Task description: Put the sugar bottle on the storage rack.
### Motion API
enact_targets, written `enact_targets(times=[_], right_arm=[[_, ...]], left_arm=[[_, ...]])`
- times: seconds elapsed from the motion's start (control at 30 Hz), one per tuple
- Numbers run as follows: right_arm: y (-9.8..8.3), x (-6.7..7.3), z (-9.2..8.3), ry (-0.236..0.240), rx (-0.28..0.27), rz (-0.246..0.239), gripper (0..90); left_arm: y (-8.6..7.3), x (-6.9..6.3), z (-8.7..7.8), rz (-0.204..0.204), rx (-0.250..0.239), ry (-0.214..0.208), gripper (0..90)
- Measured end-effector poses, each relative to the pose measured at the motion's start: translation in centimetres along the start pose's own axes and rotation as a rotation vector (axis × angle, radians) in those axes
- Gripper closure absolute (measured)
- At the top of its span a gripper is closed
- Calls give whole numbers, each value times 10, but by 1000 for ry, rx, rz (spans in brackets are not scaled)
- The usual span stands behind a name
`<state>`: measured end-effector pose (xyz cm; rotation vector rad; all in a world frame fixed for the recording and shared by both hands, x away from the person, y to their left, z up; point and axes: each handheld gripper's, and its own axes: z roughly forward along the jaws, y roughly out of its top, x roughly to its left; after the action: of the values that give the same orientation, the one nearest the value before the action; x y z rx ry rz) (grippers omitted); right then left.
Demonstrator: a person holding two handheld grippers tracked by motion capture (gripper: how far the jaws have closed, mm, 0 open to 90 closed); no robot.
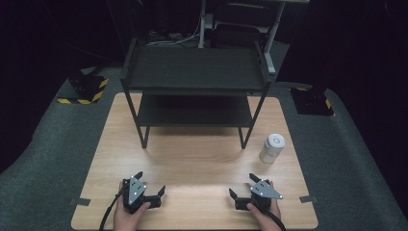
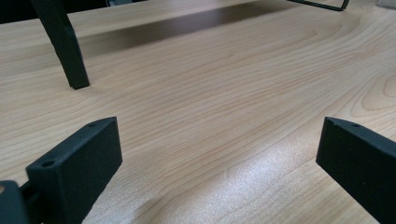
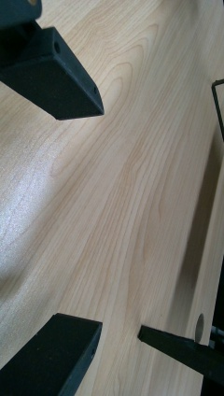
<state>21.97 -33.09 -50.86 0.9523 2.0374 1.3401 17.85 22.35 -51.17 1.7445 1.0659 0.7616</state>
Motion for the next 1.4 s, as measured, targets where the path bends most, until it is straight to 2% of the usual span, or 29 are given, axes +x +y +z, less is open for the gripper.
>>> enact_targets(times=[0.3,0.6,0.7,0.8,1.0,1.23,1.37,1.4], right_arm=[[-4,-2,-2,8,-23,3,1],[-7,-5,-14,17,-110,8,1],[-8,-7,-19,23,-147,25,2],[-8,-7,-21,19,-163,25,1],[-8,-9,-29,-8,-210,43,2],[-10,-11,-40,-44,-228,59,2],[-13,-12,-48,-79,-229,68,2],[-14,-12,-51,-101,-227,75,2]], left_arm=[[2,1,1,11,11,-10,5],[2,2,1,7,10,-12,5],[2,1,1,11,8,-10,5],[2,1,1,12,8,-11,5],[2,2,1,7,11,-13,5],[3,1,2,2,15,-3,5],[4,1,2,8,20,-2,5],[5,1,3,14,25,-2,5]])
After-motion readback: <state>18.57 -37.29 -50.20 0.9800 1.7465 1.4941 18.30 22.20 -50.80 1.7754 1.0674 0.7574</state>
